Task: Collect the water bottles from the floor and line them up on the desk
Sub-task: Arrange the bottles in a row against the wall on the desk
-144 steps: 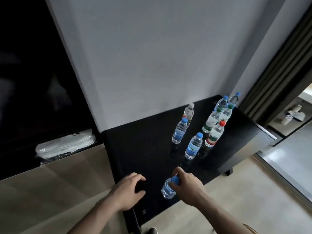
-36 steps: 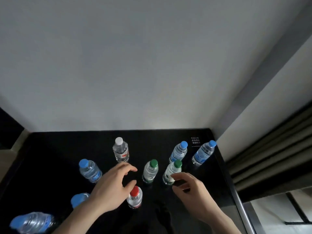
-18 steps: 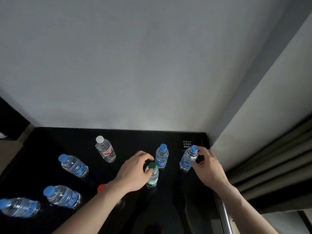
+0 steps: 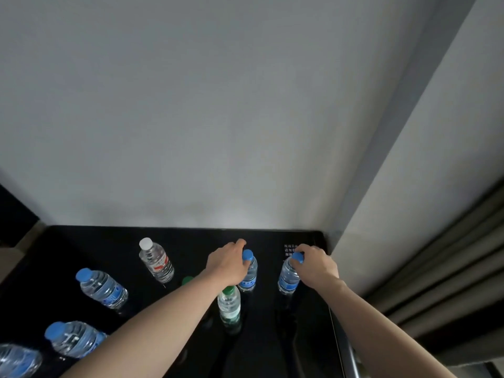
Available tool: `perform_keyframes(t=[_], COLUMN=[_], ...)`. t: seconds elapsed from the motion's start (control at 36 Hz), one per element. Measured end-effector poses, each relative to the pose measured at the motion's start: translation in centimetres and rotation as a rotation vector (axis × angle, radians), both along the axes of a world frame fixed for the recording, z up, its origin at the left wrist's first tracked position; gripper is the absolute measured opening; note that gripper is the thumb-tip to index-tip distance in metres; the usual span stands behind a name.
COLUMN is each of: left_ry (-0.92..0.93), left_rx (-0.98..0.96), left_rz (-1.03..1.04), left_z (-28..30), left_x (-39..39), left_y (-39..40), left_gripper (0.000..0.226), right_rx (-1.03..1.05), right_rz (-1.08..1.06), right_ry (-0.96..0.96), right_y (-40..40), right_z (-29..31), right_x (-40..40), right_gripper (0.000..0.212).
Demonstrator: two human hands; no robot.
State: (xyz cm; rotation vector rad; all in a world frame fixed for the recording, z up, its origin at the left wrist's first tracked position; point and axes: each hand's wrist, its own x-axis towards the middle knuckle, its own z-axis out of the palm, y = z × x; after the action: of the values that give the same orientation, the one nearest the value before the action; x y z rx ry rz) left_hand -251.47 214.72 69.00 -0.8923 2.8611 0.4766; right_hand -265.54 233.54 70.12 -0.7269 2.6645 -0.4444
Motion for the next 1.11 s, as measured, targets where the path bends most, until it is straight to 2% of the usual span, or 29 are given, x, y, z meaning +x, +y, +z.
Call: perform_keyframes(t=[0.22,0.33,0.53,0.75,0.86,1.11], left_ry=[-0.036,-0.035,-0.017,0.005,0.008,-0.002], left_rx=[-0.048,-0.037,-0.062,-0.074,-0.062,-0.055], left_rz=[-0.065,-0.070,-0.106,-0.151,-0.146,-0.108], left_z=[0.5,0.5,0.5,-0.4,-0.5,-0.7], left_x=[-1.8,-2.4,-3.8,-4.3,-4.7,-6.7], left_y=[-0.6,-0.8,-0.9,-1.4,-1.7,-2.7], left_gripper=[0.033,0.020,0.019,0.019,0.019,0.021], right_rx=[0.028,0.034,0.005,-0.146,-0.171,-0.173], right_rz=[0.138,0.165,0.148,0.100,0.121,0.094], right_ry=[0.044,0.038,0.012,-0.007,0.005,-0.005], right_y=[-0.6,-0.4,0.5,1.3,0.6,-1.4], right_z=[-0.6,-0.9,-1.3,-2.5,-3.0,-2.2], right_x=[-1.8,-2.6,-3.8,-2.6,-2.9,-8.7], right_gripper=[0.033,0.038,0.060,0.037,0.035,0.031])
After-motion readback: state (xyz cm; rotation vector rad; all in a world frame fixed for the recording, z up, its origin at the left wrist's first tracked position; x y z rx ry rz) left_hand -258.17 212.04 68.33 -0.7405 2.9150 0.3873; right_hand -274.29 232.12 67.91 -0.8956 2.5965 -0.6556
